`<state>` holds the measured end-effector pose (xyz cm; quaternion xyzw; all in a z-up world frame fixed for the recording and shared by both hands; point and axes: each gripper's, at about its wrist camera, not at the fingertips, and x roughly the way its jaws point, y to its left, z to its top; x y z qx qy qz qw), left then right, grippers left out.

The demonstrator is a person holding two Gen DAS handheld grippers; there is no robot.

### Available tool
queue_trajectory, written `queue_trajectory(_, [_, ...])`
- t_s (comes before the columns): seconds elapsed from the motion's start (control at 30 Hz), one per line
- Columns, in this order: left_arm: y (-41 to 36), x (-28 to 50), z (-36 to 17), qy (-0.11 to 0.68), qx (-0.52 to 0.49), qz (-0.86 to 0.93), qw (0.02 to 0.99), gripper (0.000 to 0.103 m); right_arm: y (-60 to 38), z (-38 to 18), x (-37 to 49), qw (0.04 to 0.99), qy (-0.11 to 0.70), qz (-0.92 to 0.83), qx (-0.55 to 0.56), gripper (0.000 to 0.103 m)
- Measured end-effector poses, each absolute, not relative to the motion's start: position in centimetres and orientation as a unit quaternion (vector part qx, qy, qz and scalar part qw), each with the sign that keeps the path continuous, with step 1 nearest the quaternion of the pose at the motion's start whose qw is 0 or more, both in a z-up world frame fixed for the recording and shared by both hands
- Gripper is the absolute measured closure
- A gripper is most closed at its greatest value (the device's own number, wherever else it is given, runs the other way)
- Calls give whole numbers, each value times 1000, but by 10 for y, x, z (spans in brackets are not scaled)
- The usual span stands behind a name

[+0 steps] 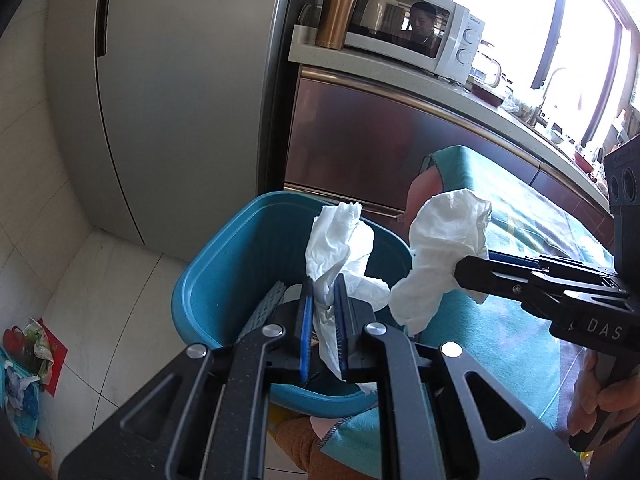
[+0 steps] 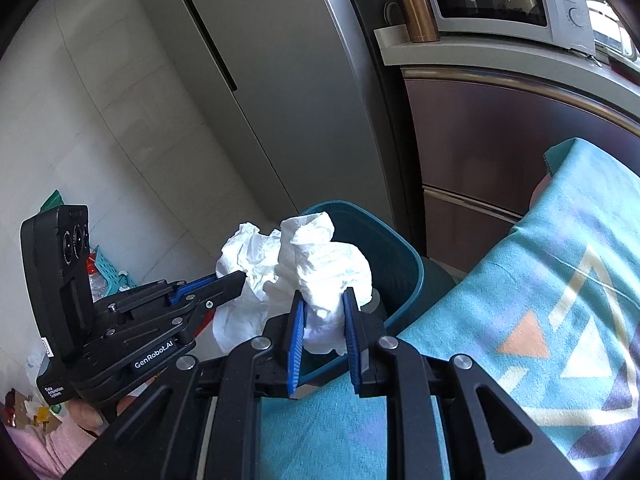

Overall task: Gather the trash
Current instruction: 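Carry both tissues to the teal bin and open both tools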

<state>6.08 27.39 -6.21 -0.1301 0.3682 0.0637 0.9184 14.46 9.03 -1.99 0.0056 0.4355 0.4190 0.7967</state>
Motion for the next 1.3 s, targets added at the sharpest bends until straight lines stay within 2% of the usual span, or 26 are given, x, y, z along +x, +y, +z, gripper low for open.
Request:
queue_trajectory(0.4, [275, 75, -79, 384, -137, 69, 911, 92, 105, -35, 155, 786, 461, 413, -10, 85])
queue_trajectory(0.83, [272, 94, -105, 412, -144, 63, 898, 87, 117, -49, 168, 782, 483, 393, -15, 75])
queue_trajectory(1.3, [269, 86, -105, 398, -147, 54, 904, 83, 94, -46, 163, 784, 475, 400, 8, 74])
